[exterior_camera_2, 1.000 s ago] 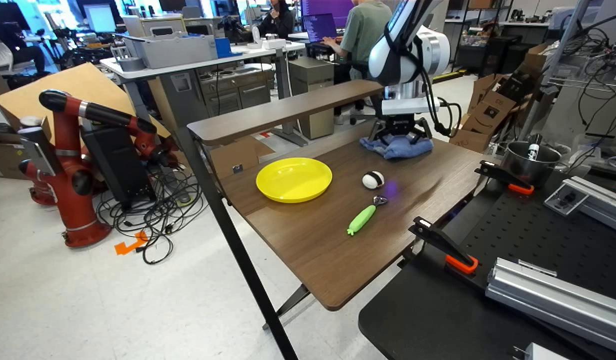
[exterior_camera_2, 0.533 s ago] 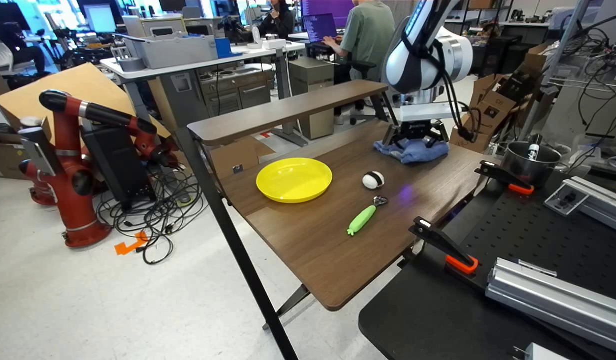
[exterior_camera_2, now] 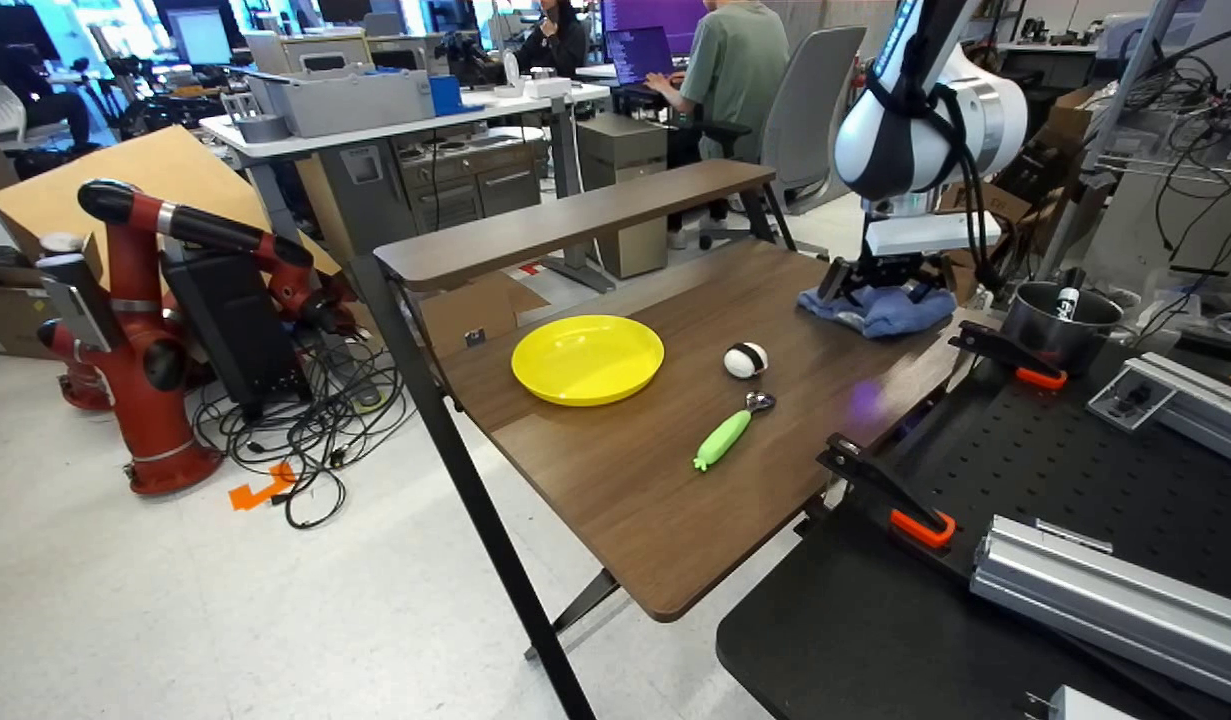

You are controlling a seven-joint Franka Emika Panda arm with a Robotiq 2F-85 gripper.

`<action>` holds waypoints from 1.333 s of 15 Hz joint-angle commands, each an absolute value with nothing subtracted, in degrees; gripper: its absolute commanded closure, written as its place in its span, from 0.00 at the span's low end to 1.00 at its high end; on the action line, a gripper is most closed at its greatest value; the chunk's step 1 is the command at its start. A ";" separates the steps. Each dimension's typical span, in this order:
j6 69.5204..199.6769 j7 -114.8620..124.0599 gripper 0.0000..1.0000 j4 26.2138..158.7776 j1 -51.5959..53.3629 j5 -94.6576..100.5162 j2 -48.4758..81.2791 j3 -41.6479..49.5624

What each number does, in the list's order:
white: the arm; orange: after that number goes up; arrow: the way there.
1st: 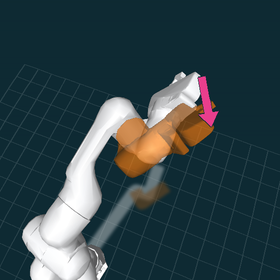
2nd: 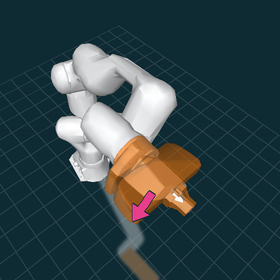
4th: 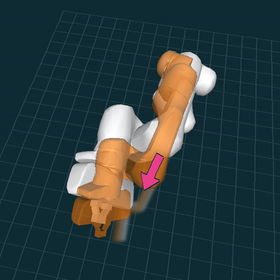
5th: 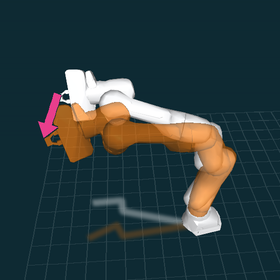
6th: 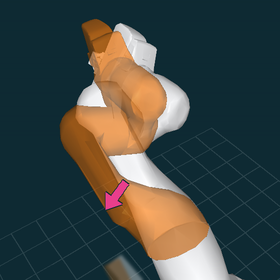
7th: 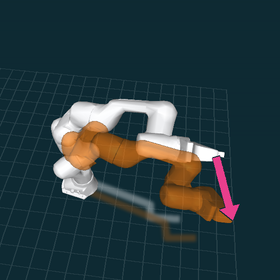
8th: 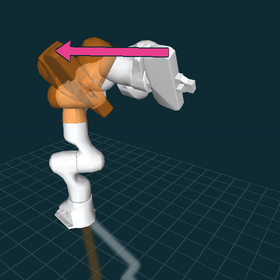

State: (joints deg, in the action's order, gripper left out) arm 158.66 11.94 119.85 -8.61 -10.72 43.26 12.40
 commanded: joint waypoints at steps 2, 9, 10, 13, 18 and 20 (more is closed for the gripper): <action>164.64 7.34 0.00 126.16 -10.57 -8.89 42.41 11.86; 163.49 4.68 0.00 128.31 -14.36 -10.75 36.83 8.39; 162.91 4.36 0.00 128.26 -15.25 -11.16 35.48 7.49; 159.78 4.19 0.00 128.58 -16.15 -11.83 30.76 6.37; 153.00 1.12 0.00 131.49 -17.25 -14.03 20.57 5.20; 150.34 0.24 0.00 133.07 -16.57 -14.62 16.60 5.95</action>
State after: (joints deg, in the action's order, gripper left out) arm 154.16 3.26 129.79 -15.44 -12.69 22.45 6.90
